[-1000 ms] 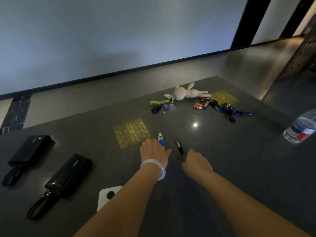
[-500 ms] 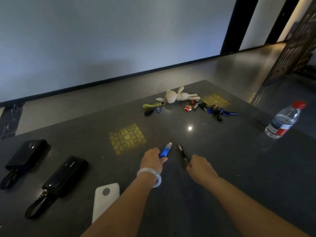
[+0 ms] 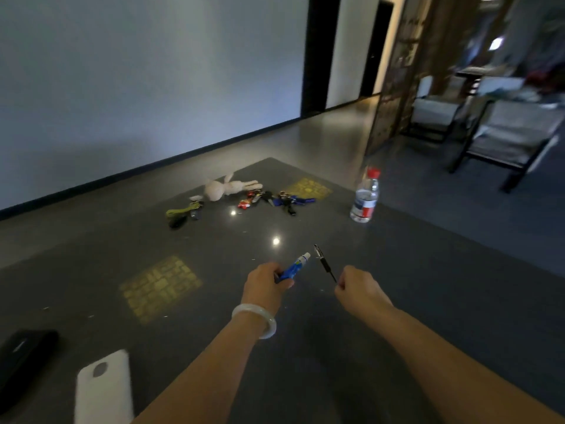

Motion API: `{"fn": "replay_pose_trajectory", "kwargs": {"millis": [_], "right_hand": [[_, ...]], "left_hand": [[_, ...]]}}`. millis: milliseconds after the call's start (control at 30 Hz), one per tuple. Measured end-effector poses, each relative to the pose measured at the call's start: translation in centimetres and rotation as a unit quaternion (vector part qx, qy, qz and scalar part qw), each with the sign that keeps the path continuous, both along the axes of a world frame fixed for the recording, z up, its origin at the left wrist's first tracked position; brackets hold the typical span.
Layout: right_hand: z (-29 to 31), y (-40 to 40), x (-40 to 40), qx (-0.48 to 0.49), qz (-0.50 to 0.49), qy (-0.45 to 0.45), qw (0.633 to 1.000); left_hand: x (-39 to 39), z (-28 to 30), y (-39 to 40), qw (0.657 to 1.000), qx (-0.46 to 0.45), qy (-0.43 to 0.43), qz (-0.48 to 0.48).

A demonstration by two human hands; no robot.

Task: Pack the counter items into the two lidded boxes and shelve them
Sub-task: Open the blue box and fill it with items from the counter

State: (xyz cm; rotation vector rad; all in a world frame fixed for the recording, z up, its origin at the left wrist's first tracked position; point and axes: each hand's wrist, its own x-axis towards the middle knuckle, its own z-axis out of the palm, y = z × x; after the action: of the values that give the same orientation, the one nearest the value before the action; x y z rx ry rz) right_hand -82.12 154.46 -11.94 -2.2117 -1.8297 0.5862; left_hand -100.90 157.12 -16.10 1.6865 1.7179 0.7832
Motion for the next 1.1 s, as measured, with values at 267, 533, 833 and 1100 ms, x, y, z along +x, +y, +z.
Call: {"fn": "replay_pose_trajectory", "kwargs": {"millis": [267,533,833,1100], "right_hand": [[3.1,-10.1,16.0,0.062,-0.112,0.003,0.992],[5.4,-24.8,29.1,0.125,-0.233,-0.036,0.964],[4.7,-39.2,36.7,0.11,-0.306,-0.047,0.945],[3.8,-46.8,40.2,0.134,-0.311,-0.039,0.94]], "left_hand": [[15.4,3.8,-5.2,0.979,0.098,-0.036,-0.173],[26.6,6.1,-15.7,0.951,0.109,-0.062,-0.284],[33.0,5.5,-27.4,0.91,0.082,-0.075,-0.4],[36.3,4.1,-34.6,0.892,0.088,-0.097,-0.433]]}}
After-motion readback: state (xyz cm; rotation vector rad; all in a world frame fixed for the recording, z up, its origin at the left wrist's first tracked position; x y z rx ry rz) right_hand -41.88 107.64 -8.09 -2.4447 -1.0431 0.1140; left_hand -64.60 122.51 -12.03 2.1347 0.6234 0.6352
